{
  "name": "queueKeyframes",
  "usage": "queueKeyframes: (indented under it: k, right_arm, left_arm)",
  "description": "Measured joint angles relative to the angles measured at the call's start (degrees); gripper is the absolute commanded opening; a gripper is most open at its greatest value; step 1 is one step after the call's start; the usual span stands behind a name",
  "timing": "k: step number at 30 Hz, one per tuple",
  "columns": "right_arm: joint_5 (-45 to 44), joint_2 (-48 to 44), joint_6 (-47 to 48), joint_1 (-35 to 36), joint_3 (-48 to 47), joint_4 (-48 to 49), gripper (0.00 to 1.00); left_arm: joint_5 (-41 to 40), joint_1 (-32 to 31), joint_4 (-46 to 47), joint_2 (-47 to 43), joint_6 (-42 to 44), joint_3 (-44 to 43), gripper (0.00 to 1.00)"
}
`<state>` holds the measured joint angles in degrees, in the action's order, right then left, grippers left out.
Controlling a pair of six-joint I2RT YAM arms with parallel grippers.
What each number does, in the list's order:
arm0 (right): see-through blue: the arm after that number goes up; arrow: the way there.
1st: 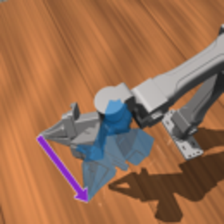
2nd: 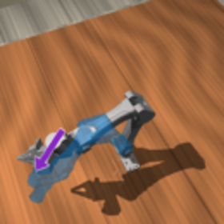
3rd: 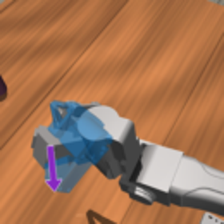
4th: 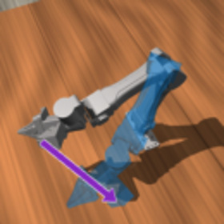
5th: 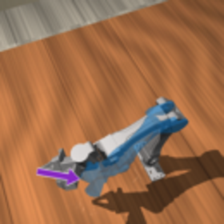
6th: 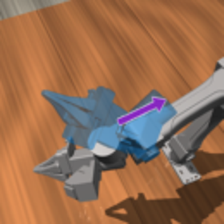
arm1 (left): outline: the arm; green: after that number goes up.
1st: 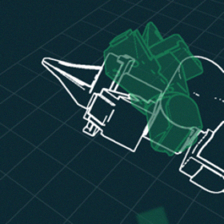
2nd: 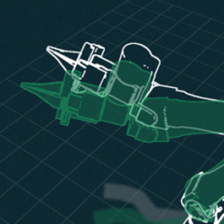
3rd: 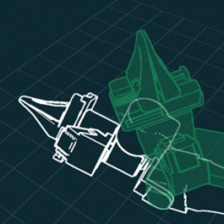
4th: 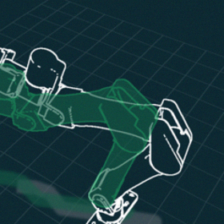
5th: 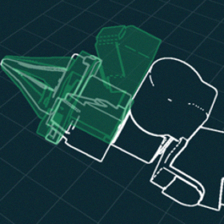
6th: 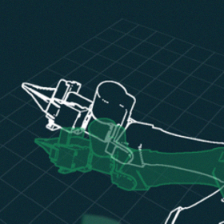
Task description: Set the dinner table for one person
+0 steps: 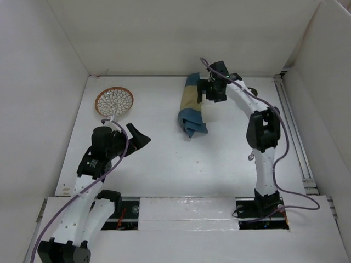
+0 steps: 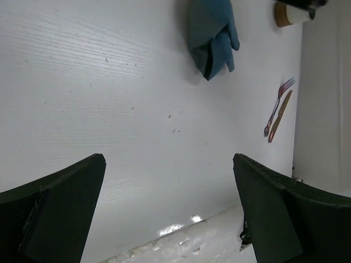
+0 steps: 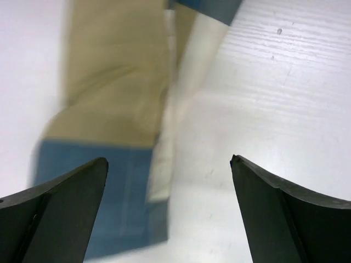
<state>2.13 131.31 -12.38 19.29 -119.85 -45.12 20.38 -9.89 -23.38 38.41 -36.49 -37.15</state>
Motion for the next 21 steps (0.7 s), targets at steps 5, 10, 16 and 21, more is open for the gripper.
queueKeyframes:
  k: [5, 10, 16, 21]
  right_arm:
    - [1.4, -20.2, -1.4, 2.4, 12.2, 6.3, 1.00]
    - [-1.4, -41.7, -4.9, 5.6, 35.1, 15.8, 1.00]
    - [1.8, -53.4, -10.0, 0.0, 61.0, 23.3, 1.00]
    - [3.6, -54.5, -11.6, -2.7, 69.7, 24.2, 0.99]
  left_arm:
    - [0.9, 0.0, 5.5, 8.0, 0.0, 2.1, 1.00]
    - [1.1, -0.2, 9.8, 18.6, 0.2, -0.8, 1.00]
    - [-13.6, -15.7, 6.6, 43.8, 2.7, -28.3, 1.00]
    - [-20.5, -24.2, 3.7, 62.9, 7.0, -52.7, 1.00]
